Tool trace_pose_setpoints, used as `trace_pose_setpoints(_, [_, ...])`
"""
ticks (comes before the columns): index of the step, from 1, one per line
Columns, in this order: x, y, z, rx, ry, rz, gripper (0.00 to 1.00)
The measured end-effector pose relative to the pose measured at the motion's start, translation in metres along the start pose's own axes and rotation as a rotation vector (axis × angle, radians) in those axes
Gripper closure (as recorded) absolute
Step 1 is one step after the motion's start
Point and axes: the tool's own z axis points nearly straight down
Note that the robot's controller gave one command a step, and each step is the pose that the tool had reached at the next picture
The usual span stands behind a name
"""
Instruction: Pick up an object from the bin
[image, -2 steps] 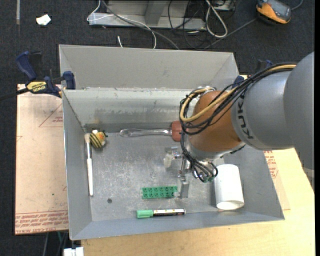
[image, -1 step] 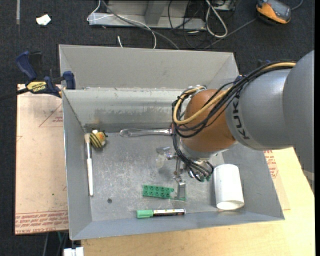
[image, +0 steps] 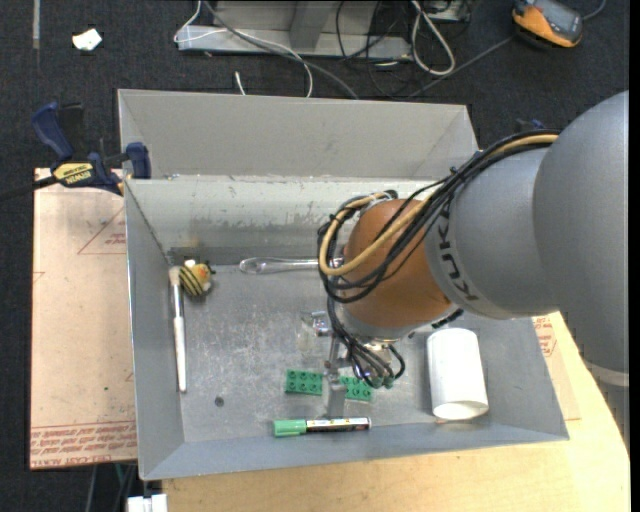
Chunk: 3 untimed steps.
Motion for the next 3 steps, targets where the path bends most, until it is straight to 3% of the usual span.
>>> trace_pose_setpoints(1, [0.004,-0.018,0.031,0.004,-0.016,-0.126,0.00])
trace_pose_setpoints(2, [0.012,-0.008,0.030,-0.003,-0.009,-0.035,1.00])
trace_pose_setpoints(3, [0.012,-0.008,0.030,-0.003,-0.009,-0.035,1.00])
